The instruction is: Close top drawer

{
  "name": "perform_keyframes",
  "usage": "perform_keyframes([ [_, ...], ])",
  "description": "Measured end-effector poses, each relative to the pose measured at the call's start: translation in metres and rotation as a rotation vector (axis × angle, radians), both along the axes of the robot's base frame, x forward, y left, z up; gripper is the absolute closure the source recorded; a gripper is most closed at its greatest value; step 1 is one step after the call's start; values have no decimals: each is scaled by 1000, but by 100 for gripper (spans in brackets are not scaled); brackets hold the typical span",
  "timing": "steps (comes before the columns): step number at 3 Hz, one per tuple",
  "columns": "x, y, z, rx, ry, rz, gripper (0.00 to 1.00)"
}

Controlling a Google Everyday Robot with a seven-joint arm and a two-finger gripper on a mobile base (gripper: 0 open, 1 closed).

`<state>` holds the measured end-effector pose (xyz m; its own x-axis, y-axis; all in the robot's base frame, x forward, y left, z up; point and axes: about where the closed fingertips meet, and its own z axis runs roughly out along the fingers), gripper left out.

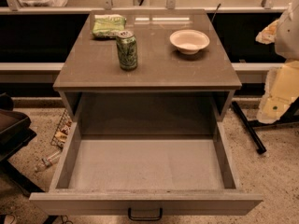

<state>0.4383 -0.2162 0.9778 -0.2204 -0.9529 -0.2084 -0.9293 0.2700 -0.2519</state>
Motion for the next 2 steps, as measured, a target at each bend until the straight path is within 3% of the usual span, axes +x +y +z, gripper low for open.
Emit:
perform_keyframes([
  [1,-2,0,-1,3,-8,-5,0],
  [2,-18,-7,-26,47,16,-36,0],
])
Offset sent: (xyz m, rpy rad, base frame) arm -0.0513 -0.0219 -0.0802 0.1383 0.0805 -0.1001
